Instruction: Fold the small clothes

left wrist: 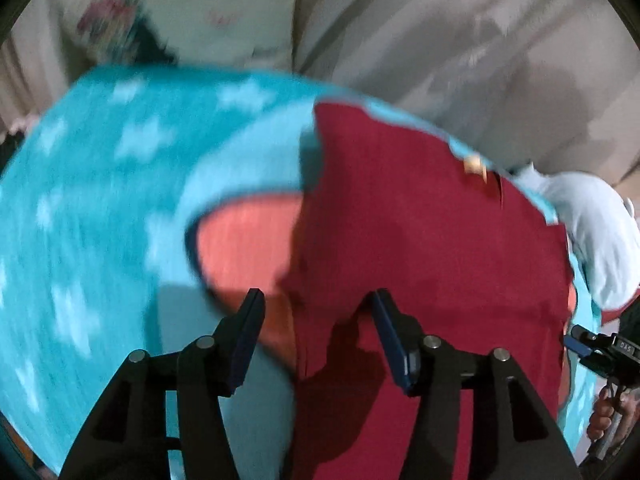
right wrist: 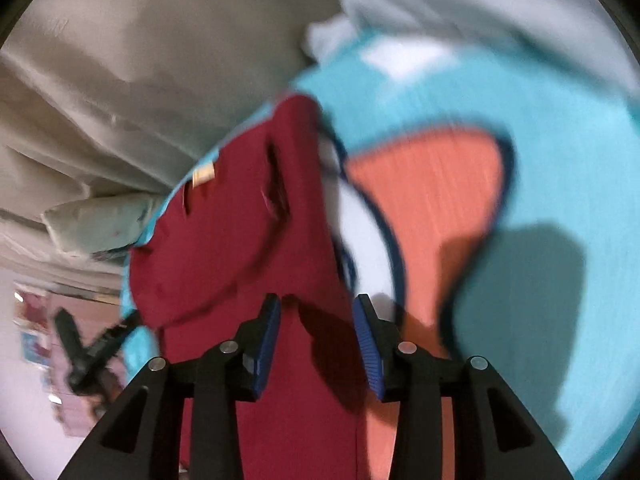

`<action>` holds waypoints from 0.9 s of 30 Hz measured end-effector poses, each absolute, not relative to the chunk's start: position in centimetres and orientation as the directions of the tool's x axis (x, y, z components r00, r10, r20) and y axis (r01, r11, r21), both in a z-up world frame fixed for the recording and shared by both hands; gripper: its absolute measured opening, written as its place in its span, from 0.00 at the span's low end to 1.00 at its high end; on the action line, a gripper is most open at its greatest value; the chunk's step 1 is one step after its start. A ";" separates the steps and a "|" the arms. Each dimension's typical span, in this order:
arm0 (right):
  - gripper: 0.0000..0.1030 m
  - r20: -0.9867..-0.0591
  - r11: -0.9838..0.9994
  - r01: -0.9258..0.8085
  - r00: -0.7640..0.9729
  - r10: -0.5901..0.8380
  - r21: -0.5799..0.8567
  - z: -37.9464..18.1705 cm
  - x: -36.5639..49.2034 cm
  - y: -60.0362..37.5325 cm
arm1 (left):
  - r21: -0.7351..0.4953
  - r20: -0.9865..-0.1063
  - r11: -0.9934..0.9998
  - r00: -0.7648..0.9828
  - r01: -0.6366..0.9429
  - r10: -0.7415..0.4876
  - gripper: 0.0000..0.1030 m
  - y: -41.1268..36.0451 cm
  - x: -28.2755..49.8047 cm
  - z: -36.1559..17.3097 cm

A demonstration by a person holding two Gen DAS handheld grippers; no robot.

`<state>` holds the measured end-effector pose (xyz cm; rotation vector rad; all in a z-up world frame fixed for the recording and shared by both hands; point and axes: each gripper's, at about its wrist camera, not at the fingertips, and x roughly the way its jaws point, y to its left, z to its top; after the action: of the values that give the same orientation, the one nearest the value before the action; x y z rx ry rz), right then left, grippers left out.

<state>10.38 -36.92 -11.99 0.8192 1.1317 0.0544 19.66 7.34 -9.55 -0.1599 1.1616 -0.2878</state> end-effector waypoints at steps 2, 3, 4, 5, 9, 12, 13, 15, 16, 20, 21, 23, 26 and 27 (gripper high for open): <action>0.40 -0.741 0.643 0.382 0.449 0.499 0.664 -13.3 7.5 -36.6 | -0.305 -0.884 0.944 0.332 0.123 -0.329 0.53 7.7 18.0 -10.7; 0.40 -0.729 0.621 0.390 0.440 0.524 0.681 -13.8 6.3 -36.3 | -0.328 -0.885 0.938 0.311 0.111 -0.346 0.53 8.0 16.9 -11.3; 0.40 -0.719 0.604 0.394 0.427 0.548 0.693 -14.3 5.0 -36.0 | -0.336 -0.877 0.935 0.326 0.111 -0.353 0.53 8.2 16.0 -11.3; 0.40 -0.708 0.589 0.393 0.411 0.574 0.706 -14.8 3.7 -35.5 | -0.333 -0.874 0.936 0.335 0.112 -0.351 0.53 8.4 14.9 -11.2; 0.40 -0.649 0.533 0.375 0.363 0.669 0.759 -15.7 -0.4 -34.1 | -0.396 -0.863 0.915 0.307 0.080 -0.401 0.54 9.2 11.0 -11.4; 0.40 -0.608 0.503 0.354 0.324 0.725 0.789 -16.4 -2.8 -32.6 | -0.414 -0.863 0.909 0.296 0.054 -0.410 0.54 9.6 8.2 -11.4; 0.40 -0.592 0.493 0.343 0.314 0.742 0.800 -16.6 -3.4 -32.1 | -0.418 -0.862 0.907 0.295 0.041 -0.411 0.54 9.8 7.6 -11.5; 0.40 -0.567 0.475 0.326 0.306 0.765 0.817 -16.9 -4.3 -32.2 | -0.434 -0.857 0.901 0.300 0.016 -0.419 0.54 10.3 6.2 -11.7; 0.40 -0.551 0.466 0.312 0.302 0.778 0.828 -17.1 -4.6 -32.1 | -0.443 -0.855 0.896 0.302 0.001 -0.423 0.54 10.4 5.5 -11.9; 0.40 -0.503 0.434 0.275 0.274 0.820 0.858 -17.3 -5.0 -31.9 | -0.470 -0.847 0.881 0.309 -0.054 -0.433 0.54 11.3 3.1 -12.1; 0.40 -0.496 0.430 0.271 0.267 0.826 0.861 -17.4 -5.2 -32.0 | -0.482 -0.841 0.874 0.317 -0.068 -0.439 0.54 11.6 2.6 -12.1; 0.41 -0.488 0.428 0.254 0.258 0.834 0.867 -17.0 -5.2 -31.6 | -0.496 -0.833 0.865 0.323 -0.079 -0.449 0.54 11.8 2.2 -12.1; 0.42 -0.477 0.423 0.237 0.268 0.837 0.875 -16.4 -5.4 -30.9 | -0.514 -0.825 0.856 0.308 -0.060 -0.474 0.54 11.7 1.7 -12.1; 0.42 -0.468 0.413 0.236 0.273 0.841 0.880 -16.3 -5.1 -30.3 | -0.519 -0.822 0.853 0.304 -0.050 -0.482 0.53 11.7 1.6 -12.1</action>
<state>-5.14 -30.33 -16.27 1.1129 1.2663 0.5465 1.63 11.75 -12.09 -0.5028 1.2415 -0.3025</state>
